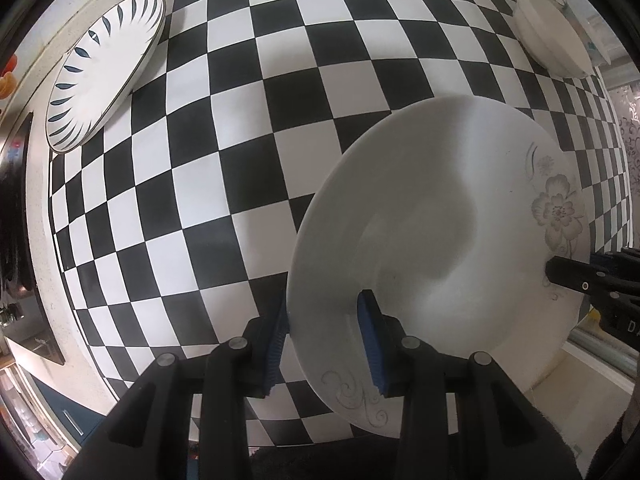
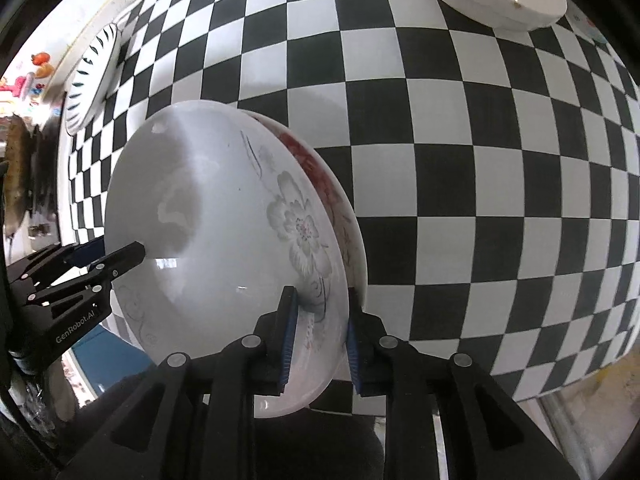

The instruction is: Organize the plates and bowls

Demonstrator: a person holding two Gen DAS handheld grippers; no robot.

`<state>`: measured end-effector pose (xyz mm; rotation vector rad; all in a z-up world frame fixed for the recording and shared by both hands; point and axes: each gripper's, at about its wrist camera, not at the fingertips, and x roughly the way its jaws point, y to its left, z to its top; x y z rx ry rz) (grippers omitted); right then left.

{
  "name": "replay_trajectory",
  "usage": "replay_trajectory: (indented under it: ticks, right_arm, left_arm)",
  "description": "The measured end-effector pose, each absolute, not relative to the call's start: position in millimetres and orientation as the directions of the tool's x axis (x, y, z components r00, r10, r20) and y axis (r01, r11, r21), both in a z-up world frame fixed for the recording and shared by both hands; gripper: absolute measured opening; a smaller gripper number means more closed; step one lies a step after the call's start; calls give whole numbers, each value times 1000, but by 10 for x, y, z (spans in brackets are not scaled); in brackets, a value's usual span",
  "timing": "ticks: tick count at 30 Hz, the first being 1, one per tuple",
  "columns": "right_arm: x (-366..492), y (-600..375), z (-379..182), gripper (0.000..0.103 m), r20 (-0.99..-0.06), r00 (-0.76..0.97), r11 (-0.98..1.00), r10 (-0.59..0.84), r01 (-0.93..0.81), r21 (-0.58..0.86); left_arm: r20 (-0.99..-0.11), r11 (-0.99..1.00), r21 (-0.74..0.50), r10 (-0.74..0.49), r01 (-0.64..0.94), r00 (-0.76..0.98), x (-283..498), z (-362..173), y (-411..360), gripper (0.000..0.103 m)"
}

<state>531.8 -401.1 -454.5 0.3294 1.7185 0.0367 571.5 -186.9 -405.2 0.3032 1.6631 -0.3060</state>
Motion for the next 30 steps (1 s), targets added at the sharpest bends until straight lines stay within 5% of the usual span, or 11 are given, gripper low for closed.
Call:
replay_trajectory:
  ticks: [10, 27, 30]
  right_arm:
    - [5366, -3837, -4543, 26, -969, -206, 982, 133, 163, 100]
    - [5534, -3727, -4161, 28, -969, -55, 951, 241, 210, 225]
    - [5648, -3620, -3940, 60, -967, 50, 954, 249, 158, 254]
  left_arm:
    - [-993, 925, -29, 16, 379, -115, 5552, -4201, -1866, 32]
    - [-996, 950, -93, -84, 299, -42, 5498, -3830, -1650, 33]
    - [-993, 964, -109, -115, 242, 7, 5592, -3619, -1462, 33]
